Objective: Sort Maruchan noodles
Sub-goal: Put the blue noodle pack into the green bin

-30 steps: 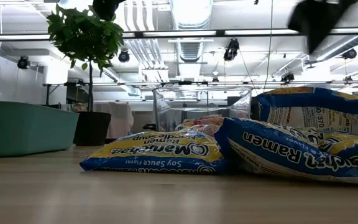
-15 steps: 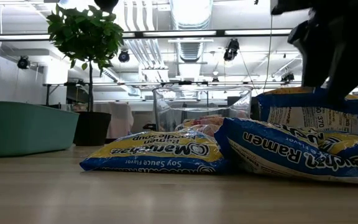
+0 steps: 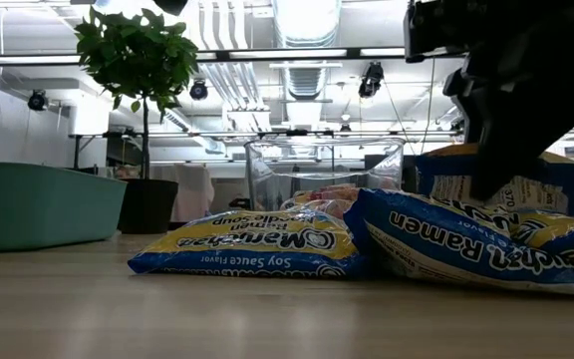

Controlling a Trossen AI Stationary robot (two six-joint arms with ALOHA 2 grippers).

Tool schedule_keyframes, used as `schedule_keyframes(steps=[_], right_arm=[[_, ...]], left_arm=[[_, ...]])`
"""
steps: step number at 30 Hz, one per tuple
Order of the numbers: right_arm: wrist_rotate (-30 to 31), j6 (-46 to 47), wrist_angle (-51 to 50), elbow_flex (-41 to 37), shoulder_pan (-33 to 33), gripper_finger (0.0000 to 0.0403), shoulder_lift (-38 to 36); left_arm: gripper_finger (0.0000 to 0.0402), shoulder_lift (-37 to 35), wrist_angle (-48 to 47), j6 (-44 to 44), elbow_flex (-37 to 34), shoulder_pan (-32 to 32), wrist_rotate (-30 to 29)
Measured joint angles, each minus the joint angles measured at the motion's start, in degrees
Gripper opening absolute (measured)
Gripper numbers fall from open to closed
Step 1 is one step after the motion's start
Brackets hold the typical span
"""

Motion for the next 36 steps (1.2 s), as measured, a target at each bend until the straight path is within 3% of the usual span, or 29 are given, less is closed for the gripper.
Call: schedule_keyframes(steps=[3,7,11,17,27,31,36], right_arm=[[-1.1,-0.1,-0.4,0.0,-0.1,0.0029,-0.1],[-1.1,0.2,-2.1,0.0,-0.1,0.0011,-1.5],[-1.0,1.3,-4.7,-0.1,0.8,0.0009,-5.1],[3.5,1.8,-5.0,-0.1,2.7,0.0008,-13.8],[16.8,-0.5,0.1,-2.3,6.5,0.0008,-26.7],[18.5,-4.5,8.0,-4.8,6.5,0.0008,-30.3],[18.6,-3.9,8.8,-6.6,6.5,0.0008,-32.2]], left_arm=[[0.0047,0.0,-0.1,0.0,0.0,0.0,0.0],[0.0047,0.0,-0.1,0.2,0.0,0.0,0.0],[0.0047,-0.5,-0.4,0.2,0.0,0.0,-0.3],[0.0047,-5.4,-0.7,0.2,0.0,0.0,-7.7],[0.0047,-15.3,-6.2,1.8,0.0,-0.5,-7.6],[0.0047,-17.9,-8.1,2.7,0.0,-0.5,-7.6],[0.0047,-17.2,-10.1,1.0,0.0,-0.5,-5.6]])
